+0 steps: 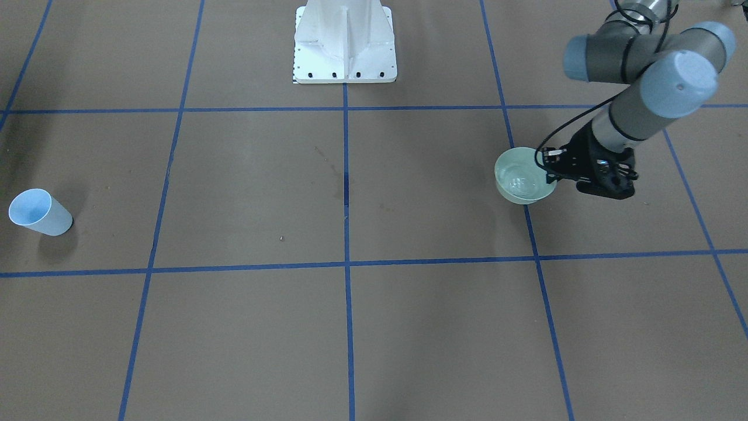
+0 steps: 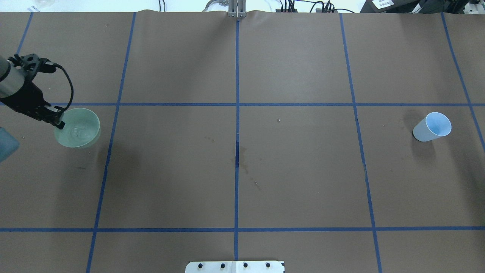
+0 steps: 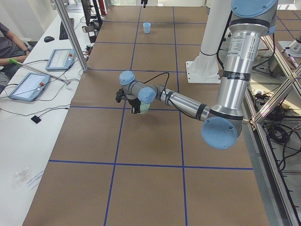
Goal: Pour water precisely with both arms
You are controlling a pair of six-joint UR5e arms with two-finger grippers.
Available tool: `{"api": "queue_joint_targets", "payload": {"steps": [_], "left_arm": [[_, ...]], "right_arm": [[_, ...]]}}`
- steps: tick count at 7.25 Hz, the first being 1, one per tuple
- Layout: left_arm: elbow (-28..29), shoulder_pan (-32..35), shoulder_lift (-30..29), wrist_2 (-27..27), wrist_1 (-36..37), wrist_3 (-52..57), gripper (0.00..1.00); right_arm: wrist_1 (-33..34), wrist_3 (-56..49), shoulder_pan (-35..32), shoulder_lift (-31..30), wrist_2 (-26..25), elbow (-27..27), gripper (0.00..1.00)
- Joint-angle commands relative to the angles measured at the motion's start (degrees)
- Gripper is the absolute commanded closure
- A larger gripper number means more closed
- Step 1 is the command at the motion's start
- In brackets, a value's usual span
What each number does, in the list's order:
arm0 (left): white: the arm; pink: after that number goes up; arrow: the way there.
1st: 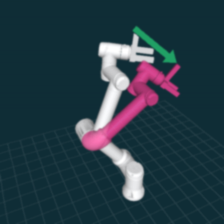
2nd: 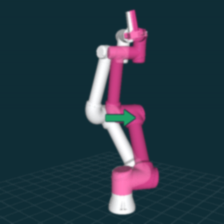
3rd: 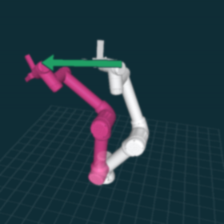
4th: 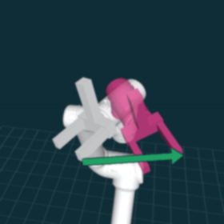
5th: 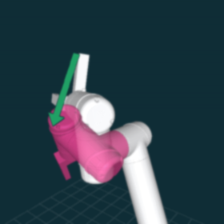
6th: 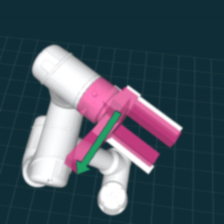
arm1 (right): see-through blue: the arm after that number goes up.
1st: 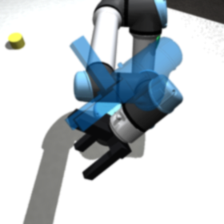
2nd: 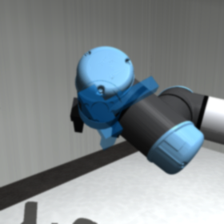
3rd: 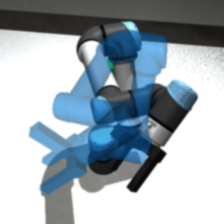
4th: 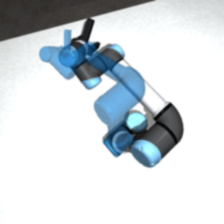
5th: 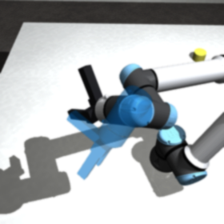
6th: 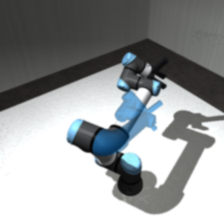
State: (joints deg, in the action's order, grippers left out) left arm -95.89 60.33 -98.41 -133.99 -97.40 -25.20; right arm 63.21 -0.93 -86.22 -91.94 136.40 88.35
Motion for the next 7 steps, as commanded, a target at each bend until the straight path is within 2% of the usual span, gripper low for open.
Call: {"api": "queue_joint_targets", "payload": {"steps": [1,4,6,7], "left_arm": [[6.84,4.18,0.41,-0.13,0.01,5.59,1.0],[9.32,4.63,0.41,-0.13,-0.07,5.69,0.99],[10.02,4.63,0.41,-0.13,-0.07,5.69,0.59],[9.59,5.06,0.32,-0.13,-0.07,5.69,0.12]], "right_arm": [[0.07,0.05,0.0,-0.52,0.0,0.95,0.01],[0.15,0.23,0.0,-1.14,0.0,2.01,0.01],[0.15,0.23,0.0,-1.14,0.0,2.01,0.01],[0.15,0.23,0.0,-1.14,0.0,2.09,0.01]]}}
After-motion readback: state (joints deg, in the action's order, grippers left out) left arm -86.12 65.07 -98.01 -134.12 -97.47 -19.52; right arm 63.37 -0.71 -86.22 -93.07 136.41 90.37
